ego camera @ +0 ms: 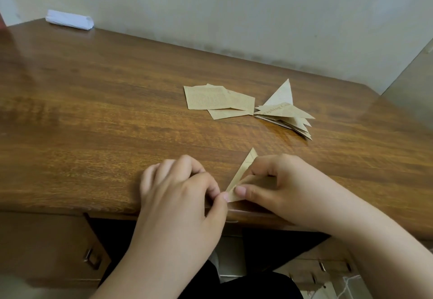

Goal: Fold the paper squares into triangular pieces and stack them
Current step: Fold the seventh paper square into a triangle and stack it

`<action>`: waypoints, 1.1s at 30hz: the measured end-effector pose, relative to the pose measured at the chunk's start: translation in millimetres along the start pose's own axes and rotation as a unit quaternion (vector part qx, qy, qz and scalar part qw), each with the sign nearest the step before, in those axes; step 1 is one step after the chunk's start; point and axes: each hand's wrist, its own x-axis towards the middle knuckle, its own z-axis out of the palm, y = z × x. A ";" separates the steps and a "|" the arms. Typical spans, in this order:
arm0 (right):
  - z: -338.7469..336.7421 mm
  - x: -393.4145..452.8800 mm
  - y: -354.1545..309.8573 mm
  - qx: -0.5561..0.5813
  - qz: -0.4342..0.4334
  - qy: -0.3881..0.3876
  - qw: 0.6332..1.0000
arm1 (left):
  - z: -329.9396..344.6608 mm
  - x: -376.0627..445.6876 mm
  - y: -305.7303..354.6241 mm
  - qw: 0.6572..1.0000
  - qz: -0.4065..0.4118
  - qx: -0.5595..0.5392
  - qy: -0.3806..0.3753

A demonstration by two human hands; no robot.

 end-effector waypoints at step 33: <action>51.5 -14.5 -9.2 -0.034 -0.050 0.239 0.969 | -9.0 10.6 5.2 0.996 -0.027 0.029 -0.084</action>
